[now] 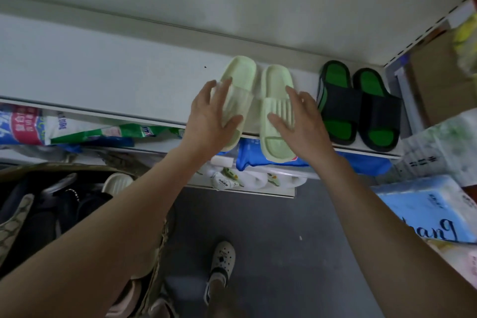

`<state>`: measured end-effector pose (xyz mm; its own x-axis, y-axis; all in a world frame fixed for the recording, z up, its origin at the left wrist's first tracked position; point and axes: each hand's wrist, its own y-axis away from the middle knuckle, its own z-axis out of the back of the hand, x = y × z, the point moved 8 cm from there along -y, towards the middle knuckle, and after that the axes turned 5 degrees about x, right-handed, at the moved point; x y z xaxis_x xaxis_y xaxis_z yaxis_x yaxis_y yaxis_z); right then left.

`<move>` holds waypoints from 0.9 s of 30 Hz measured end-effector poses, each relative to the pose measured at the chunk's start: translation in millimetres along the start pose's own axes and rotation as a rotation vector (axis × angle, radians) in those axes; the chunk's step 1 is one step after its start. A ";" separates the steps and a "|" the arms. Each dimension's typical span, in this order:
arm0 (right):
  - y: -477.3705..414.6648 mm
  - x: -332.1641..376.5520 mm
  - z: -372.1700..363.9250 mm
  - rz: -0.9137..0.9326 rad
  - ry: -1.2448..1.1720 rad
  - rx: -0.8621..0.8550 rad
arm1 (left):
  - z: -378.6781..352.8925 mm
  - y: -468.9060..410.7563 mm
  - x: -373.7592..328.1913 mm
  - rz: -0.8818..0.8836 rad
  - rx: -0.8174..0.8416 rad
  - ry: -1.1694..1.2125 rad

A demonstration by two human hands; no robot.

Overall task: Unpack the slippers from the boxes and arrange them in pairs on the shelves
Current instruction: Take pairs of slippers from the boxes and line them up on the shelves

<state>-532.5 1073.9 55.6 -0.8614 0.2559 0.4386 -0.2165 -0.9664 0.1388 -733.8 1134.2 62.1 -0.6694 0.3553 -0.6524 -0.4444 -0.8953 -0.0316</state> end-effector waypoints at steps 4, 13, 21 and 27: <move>5.7 2.2 -3.4 0.041 0.083 -0.001 | -10.6 4.4 -7.0 -0.117 0.055 -0.133; -34.3 -13.2 13.7 0.025 0.044 0.004 | -30.5 -38.1 -26.4 -0.027 0.054 -0.256; -40.6 -10.3 10.3 0.048 0.084 0.017 | -33.1 -40.9 -28.7 -0.007 0.004 -0.303; -38.9 -7.5 9.7 0.043 0.144 0.045 | -31.1 -38.7 -26.6 -0.009 0.040 -0.280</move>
<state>-513.2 1109.8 55.6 -0.9270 0.2051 0.3139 -0.1599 -0.9735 0.1637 -680.3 1151.0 57.2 -0.8014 0.4287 -0.4170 -0.4705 -0.8824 -0.0030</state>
